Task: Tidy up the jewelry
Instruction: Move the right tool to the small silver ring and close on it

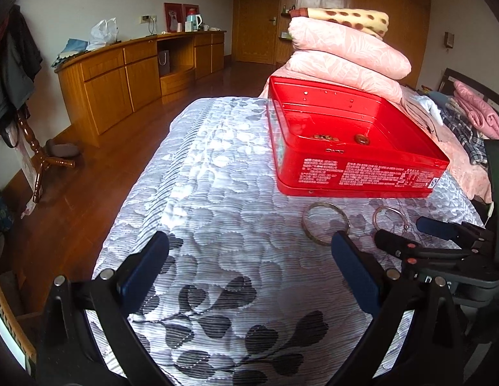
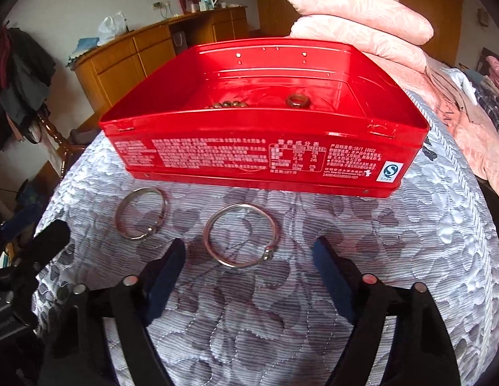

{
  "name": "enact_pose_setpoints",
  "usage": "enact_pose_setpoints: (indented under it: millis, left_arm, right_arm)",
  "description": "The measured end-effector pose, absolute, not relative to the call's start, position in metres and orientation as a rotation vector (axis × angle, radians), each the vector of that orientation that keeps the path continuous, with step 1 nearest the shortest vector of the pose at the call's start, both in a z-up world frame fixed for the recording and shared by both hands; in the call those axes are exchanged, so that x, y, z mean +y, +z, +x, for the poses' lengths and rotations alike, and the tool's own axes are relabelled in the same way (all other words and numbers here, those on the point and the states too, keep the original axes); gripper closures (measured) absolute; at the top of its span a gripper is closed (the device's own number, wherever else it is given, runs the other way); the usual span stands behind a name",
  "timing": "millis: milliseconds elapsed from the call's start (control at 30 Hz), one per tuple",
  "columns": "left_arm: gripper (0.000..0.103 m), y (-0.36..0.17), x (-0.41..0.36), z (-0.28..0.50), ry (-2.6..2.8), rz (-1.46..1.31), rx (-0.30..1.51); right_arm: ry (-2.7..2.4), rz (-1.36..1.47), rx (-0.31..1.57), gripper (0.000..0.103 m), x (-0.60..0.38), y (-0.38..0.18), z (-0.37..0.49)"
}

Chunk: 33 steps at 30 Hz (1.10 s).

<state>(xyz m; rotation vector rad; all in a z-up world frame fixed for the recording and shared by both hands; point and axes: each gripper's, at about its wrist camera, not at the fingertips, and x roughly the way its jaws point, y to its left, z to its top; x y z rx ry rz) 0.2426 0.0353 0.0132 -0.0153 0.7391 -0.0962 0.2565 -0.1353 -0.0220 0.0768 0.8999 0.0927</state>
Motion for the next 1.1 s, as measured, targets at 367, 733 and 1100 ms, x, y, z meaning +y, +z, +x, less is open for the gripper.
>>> enact_pose_setpoints:
  millis: [367, 733, 1100]
  left_arm:
    - [0.005, 0.012, 0.026, 0.244, -0.100, 0.029, 0.747]
    - [0.005, 0.008, 0.001, 0.251, -0.146, 0.067, 0.778]
    - [0.006, -0.004, -0.035, 0.278, -0.174, 0.098, 0.840]
  right_arm:
    - [0.071, 0.031, 0.894, 0.049, -0.124, -0.020, 0.260]
    - [0.070, 0.130, 0.863, 0.056, -0.159, -0.012, 0.245]
    - [0.058, 0.182, 0.838, 0.056, -0.192, -0.011, 0.233]
